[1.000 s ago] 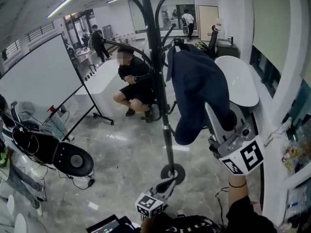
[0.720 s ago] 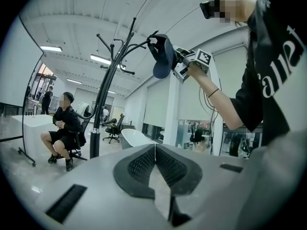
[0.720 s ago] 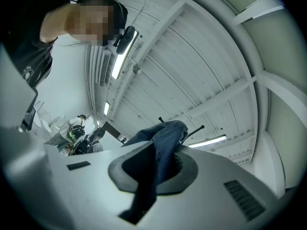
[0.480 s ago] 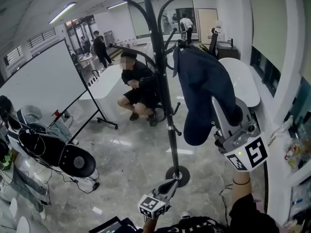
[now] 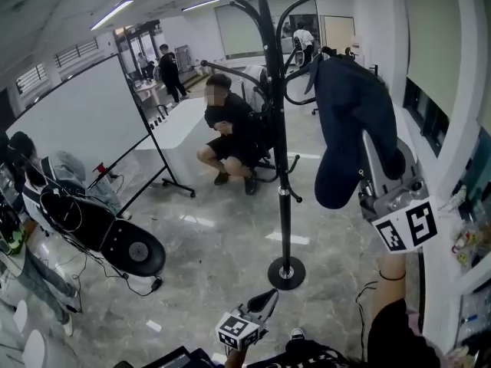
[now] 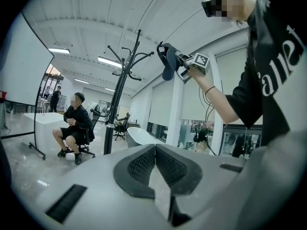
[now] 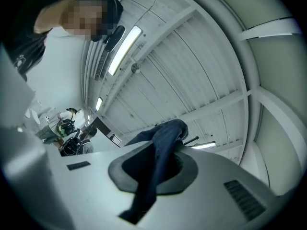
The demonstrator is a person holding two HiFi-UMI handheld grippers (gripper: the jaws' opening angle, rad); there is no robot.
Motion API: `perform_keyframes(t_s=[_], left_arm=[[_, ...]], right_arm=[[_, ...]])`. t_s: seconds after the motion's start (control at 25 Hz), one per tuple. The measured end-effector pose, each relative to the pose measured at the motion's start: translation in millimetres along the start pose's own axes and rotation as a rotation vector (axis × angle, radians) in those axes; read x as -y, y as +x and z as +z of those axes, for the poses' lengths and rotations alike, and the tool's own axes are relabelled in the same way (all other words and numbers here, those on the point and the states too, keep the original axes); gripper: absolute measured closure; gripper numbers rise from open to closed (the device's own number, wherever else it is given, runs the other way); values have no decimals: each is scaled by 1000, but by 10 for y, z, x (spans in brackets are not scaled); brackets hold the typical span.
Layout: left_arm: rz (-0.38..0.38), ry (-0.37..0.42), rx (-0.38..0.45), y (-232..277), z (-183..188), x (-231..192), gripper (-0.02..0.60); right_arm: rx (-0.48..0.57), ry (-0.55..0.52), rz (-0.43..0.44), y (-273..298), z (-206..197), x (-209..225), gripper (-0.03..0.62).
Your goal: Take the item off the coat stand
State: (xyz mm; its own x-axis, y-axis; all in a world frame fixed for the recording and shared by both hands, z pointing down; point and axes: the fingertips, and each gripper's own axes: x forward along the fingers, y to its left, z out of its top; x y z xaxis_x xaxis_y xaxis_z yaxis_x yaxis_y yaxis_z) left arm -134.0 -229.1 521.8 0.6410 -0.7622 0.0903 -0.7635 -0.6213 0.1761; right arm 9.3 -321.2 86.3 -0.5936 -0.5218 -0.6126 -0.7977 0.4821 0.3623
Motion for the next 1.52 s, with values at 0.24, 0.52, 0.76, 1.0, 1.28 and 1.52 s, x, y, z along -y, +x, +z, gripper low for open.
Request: perform_keyframes(t_s=[0.24, 0.52, 0.76, 1.0, 1.28, 1.52], left_arm=[[18, 1, 23, -387, -68, 89, 578], [-8, -41, 0, -793, -323, 435, 578], [-29, -81, -3, -1049, -611, 710, 578], [-60, -69, 16, -1123, -478, 1070, 578], [-41, -23, 40, -1019, -293, 1477, 578], [-26, -28, 61, -621, -365, 2306, 578]], right_arm=[[-117, 56, 2, -370, -221, -367, 566], [-269, 156, 0, -999, -580, -910, 565], [-394, 234, -3, -1681, -788, -1393, 566], [-493, 302, -22, -2299, -838, -1658, 566], [-519, 362, -16, -2956, -688, -1626, 566], [-559, 401, 11, -3906, -461, -1323, 566]])
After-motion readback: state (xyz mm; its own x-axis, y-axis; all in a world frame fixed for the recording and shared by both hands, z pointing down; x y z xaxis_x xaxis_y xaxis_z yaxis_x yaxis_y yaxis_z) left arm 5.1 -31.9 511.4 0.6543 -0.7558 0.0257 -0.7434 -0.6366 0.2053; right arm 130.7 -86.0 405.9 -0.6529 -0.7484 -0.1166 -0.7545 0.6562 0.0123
